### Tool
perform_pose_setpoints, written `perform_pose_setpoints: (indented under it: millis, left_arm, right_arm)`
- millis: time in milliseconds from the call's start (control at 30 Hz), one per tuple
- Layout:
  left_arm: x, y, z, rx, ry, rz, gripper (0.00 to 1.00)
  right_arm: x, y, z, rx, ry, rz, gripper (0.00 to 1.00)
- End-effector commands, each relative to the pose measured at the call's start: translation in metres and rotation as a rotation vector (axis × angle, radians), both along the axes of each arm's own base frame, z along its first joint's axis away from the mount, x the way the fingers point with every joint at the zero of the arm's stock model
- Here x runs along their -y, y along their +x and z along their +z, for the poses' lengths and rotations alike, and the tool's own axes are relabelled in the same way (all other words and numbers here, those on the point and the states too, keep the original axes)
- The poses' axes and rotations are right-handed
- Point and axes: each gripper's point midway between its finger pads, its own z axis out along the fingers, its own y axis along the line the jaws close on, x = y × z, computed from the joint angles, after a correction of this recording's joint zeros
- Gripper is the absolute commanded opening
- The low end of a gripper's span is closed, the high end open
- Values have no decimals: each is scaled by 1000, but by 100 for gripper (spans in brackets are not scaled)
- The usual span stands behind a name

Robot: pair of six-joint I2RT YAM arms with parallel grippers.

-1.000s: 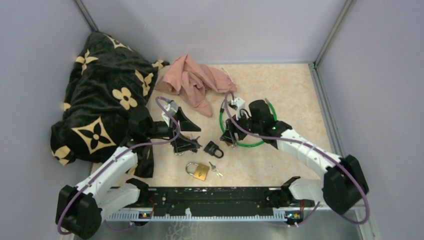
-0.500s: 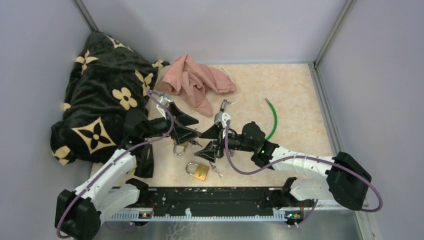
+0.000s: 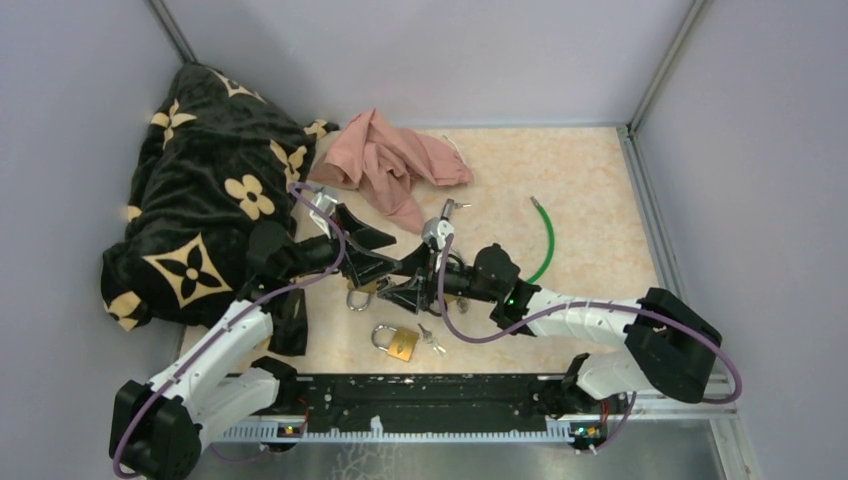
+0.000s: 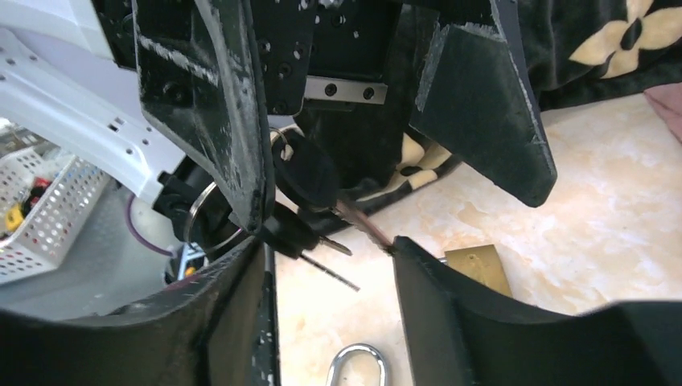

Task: Lock with the key
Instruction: Place the key at the center of the board, then pick up the lock from the center of the board.

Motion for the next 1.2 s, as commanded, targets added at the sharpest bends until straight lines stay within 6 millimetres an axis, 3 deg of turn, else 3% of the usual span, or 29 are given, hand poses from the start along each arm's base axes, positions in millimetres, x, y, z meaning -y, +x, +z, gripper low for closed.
perform_pose_setpoints:
  millis: [0, 133, 200, 367, 500, 600, 667, 733, 767, 800, 833, 1033, 1167]
  left_arm:
    - [-3, 0, 3, 22, -20, 23, 99]
    - [-4, 0, 2, 26, -18, 27, 99]
    - [-5, 1, 4, 46, -15, 37, 99]
    - [-13, 13, 16, 122, -4, 88, 99]
    - [-20, 25, 8, 166, 39, 157, 99]
    - [-33, 46, -10, 126, 106, 284, 99]
    - [-48, 64, -28, 45, 149, 417, 99]
    - [-59, 71, -47, -34, 184, 496, 99]
    - [-61, 70, -56, -65, 196, 506, 99]
    - [-62, 68, -61, -86, 197, 507, 99]
    - [-63, 65, -66, -106, 193, 507, 99]
    - [-76, 64, -71, -125, 177, 567, 99]
    - [-91, 66, -61, -68, 170, 619, 99]
  right_arm:
    - [-9, -6, 53, 79, 139, 34, 47]
    - [-5, -8, 54, 84, 149, 33, 11]
    - [-2, -8, 48, 83, 135, 26, 0]
    - [6, 1, 19, 50, 40, -25, 0]
    - [15, 15, 2, 7, -54, -107, 0]
    - [32, 38, -15, -93, -183, -227, 16]
    - [55, 53, -47, -210, -349, -323, 27]
    - [73, 59, -74, -277, -490, -397, 48]
    - [80, 60, -87, -299, -560, -419, 63]
    - [82, 59, -98, -315, -616, -418, 88]
    - [82, 58, -108, -322, -668, -412, 97]
    - [56, 54, -152, -301, -898, -310, 98]
    - [55, 57, -180, -303, -1007, -318, 98]
